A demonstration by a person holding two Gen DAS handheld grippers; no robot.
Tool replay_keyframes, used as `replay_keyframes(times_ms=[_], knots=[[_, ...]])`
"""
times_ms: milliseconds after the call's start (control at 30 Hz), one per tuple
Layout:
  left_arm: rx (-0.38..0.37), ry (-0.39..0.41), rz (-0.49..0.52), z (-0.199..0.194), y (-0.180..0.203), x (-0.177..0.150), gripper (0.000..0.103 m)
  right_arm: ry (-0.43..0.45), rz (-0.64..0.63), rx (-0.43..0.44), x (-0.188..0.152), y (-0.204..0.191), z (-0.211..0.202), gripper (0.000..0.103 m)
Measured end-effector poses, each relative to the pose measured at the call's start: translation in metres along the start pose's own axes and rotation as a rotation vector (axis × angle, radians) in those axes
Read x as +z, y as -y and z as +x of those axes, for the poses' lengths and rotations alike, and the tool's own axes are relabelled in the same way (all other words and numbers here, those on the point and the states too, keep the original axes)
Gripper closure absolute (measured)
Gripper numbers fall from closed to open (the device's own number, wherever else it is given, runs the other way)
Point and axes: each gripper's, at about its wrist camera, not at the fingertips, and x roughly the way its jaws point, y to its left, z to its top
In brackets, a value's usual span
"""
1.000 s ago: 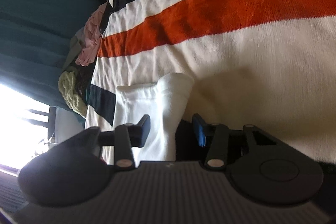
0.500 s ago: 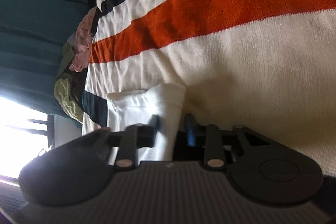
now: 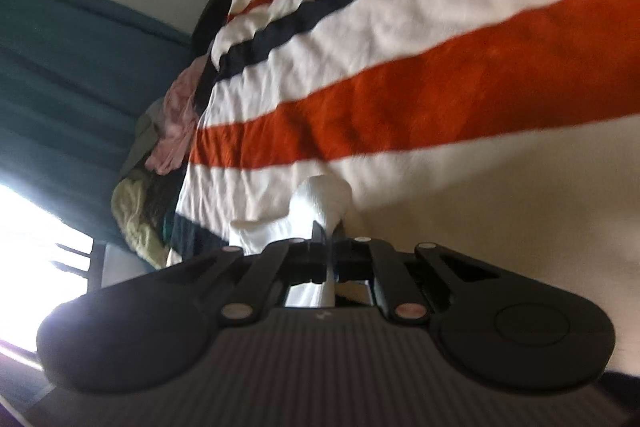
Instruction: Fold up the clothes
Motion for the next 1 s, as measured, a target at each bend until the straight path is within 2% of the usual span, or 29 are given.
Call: replay_keyframes(times_ms=[100,200,300,467,533,600,633,667,700,767,800,833,867,900,1000], knots=[[0.005,-0.018,0.041,-0.010,-0.002,0.003,0.096,0.057,-0.007,-0.070,0.001,0.002,-0.017,0.098],[0.038,-0.032,0.060,-0.012,-0.020,-0.003,0.096,0.085,0.026,-0.159,0.000,0.013,-0.031,0.098],[0.074,-0.058,0.081,-0.012,-0.038,-0.010,0.096,0.043,0.067,-0.243,-0.002,0.030,-0.030,0.098],[0.088,-0.095,0.089,-0.011,-0.061,-0.015,0.093,0.003,0.029,-0.273,-0.003,0.033,-0.026,0.097],[0.099,-0.104,0.088,-0.015,-0.060,-0.014,0.087,0.004,0.013,-0.275,-0.004,0.030,-0.027,0.095],[0.127,-0.121,0.089,-0.020,-0.057,-0.012,0.077,0.001,0.002,-0.272,-0.004,0.028,-0.029,0.094],[0.135,-0.131,0.099,-0.023,-0.055,-0.011,0.075,-0.004,-0.004,-0.272,-0.003,0.026,-0.030,0.091],[0.139,-0.143,0.113,-0.026,-0.052,-0.009,0.067,-0.005,-0.021,-0.277,-0.002,0.024,-0.032,0.088],[0.150,-0.142,0.135,-0.031,-0.048,-0.008,0.056,0.004,-0.040,-0.282,-0.001,0.020,-0.033,0.078],[0.175,-0.130,0.184,-0.043,-0.040,-0.006,0.044,0.095,-0.098,-0.277,0.001,0.008,-0.048,0.056],[0.180,-0.109,0.206,-0.050,-0.037,-0.005,0.040,0.144,-0.128,-0.274,0.003,0.002,-0.056,0.035],[0.182,-0.082,0.228,-0.058,-0.033,-0.005,0.036,0.194,-0.158,-0.271,0.004,-0.005,-0.064,0.022],[0.184,-0.055,0.256,-0.067,-0.028,-0.006,0.024,0.237,-0.202,-0.258,0.003,-0.013,-0.071,0.020],[0.182,-0.031,0.291,-0.073,-0.022,-0.007,0.020,0.267,-0.256,-0.237,0.001,-0.023,-0.076,0.020],[0.144,0.010,0.394,-0.087,0.000,-0.014,0.020,0.302,-0.396,-0.128,-0.009,-0.053,-0.092,0.020]])
